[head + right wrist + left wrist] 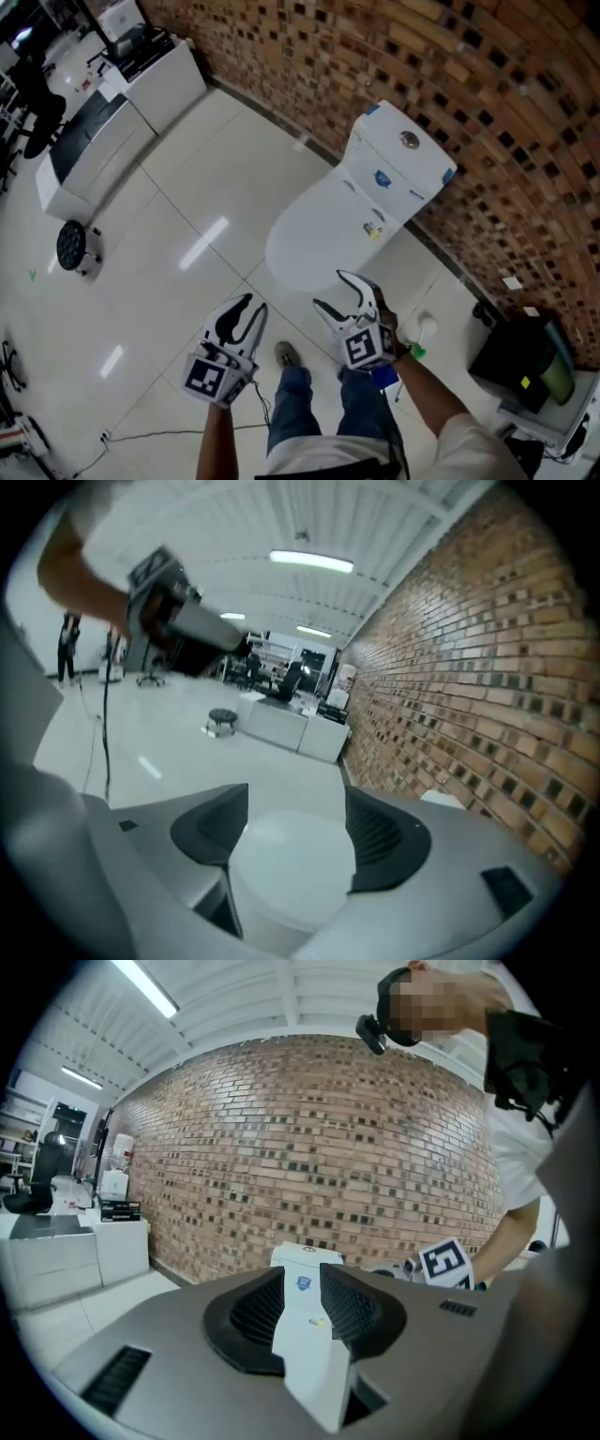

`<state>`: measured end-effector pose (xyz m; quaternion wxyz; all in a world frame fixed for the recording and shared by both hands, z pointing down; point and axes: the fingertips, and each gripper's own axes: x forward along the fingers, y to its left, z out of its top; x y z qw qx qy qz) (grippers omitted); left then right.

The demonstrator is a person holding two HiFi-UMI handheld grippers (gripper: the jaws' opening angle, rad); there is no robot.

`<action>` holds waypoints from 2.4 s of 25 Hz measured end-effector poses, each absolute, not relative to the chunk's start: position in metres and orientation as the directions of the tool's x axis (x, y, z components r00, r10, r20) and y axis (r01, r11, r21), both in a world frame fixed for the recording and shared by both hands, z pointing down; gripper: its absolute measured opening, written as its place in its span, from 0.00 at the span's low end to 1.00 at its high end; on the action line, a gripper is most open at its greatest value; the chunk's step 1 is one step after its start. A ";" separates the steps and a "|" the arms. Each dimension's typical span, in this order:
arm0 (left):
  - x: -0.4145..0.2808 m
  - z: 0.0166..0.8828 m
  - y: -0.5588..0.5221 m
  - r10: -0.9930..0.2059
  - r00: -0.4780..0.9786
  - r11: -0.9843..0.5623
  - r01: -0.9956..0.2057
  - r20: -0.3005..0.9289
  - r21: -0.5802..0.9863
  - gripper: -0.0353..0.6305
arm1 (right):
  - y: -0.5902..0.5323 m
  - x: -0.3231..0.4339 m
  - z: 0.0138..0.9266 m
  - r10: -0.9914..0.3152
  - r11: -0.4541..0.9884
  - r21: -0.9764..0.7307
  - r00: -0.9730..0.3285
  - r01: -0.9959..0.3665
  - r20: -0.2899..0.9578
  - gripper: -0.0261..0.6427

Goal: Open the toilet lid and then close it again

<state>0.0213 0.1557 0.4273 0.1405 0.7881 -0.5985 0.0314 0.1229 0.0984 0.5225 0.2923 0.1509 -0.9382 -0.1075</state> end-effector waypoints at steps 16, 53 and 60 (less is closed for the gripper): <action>0.138 0.299 0.148 -0.888 0.441 -0.426 -0.896 0.129 0.126 0.23 | 0.097 0.290 0.294 -0.425 0.880 -0.149 -0.887 -0.451 0.178 0.51; 0.153 0.278 0.125 -0.903 0.424 -0.418 -0.904 0.069 0.086 0.23 | 0.101 0.272 0.297 -0.351 0.920 -0.113 -0.916 -0.376 0.191 0.37; 0.143 0.288 0.125 -0.940 0.333 -0.324 -0.939 0.072 0.113 0.23 | 0.091 0.269 0.307 -0.286 0.949 -0.068 -0.930 -0.308 0.229 0.37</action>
